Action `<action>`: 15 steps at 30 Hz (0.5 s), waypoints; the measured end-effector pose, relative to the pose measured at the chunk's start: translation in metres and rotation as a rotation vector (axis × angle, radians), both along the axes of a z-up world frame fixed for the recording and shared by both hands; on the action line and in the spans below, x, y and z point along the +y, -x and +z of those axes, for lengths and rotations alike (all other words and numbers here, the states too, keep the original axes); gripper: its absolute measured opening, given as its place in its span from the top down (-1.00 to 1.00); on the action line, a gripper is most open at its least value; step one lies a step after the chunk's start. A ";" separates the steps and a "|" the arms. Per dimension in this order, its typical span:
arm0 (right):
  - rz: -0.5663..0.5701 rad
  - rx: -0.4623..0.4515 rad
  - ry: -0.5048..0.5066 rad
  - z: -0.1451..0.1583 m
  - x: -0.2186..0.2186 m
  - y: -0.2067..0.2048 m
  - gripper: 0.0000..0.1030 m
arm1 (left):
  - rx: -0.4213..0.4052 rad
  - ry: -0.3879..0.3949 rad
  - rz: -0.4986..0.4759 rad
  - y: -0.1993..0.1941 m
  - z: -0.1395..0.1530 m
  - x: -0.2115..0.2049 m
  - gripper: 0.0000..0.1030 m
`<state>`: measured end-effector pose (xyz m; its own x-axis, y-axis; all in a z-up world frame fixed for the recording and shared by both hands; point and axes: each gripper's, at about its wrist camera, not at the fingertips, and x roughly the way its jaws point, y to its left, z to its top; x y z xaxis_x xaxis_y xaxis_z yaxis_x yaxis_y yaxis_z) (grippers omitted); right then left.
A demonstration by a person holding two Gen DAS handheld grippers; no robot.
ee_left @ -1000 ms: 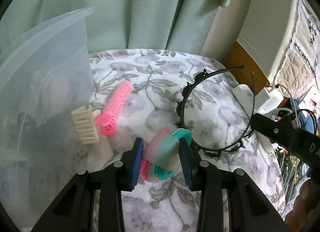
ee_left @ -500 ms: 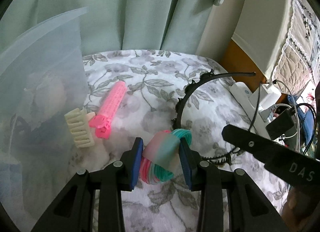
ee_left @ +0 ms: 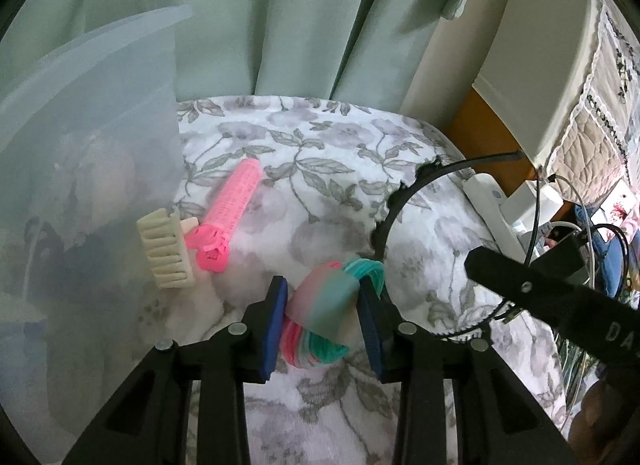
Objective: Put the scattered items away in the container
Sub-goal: 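Lift the hair ties and headband and carry both over the bin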
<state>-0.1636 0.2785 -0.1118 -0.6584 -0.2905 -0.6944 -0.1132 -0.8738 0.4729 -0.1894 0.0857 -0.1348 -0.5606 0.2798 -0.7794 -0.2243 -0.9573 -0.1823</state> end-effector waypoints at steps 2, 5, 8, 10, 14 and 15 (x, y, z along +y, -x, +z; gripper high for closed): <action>0.001 0.012 -0.005 0.007 -0.001 -0.004 0.76 | 0.003 0.000 0.001 -0.004 0.003 -0.001 0.30; 0.001 0.028 -0.011 0.018 -0.003 -0.011 0.78 | 0.009 0.000 0.003 -0.011 0.010 -0.003 0.31; -0.001 0.040 -0.017 0.028 -0.004 -0.019 0.78 | 0.023 -0.003 0.004 -0.020 0.019 -0.005 0.31; 0.001 0.049 -0.019 0.035 -0.006 -0.025 0.78 | 0.036 -0.005 0.004 -0.026 0.027 -0.006 0.32; 0.006 0.078 -0.027 0.051 -0.011 -0.037 0.78 | 0.080 -0.015 0.004 -0.037 0.048 -0.011 0.32; 0.008 0.089 -0.032 0.056 -0.013 -0.040 0.78 | 0.093 -0.019 0.005 -0.040 0.054 -0.013 0.32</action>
<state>-0.1240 0.2655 -0.0554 -0.7155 -0.2749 -0.6423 -0.0646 -0.8893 0.4526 -0.1494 0.0729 -0.0808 -0.6321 0.2909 -0.7182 -0.2364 -0.9551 -0.1788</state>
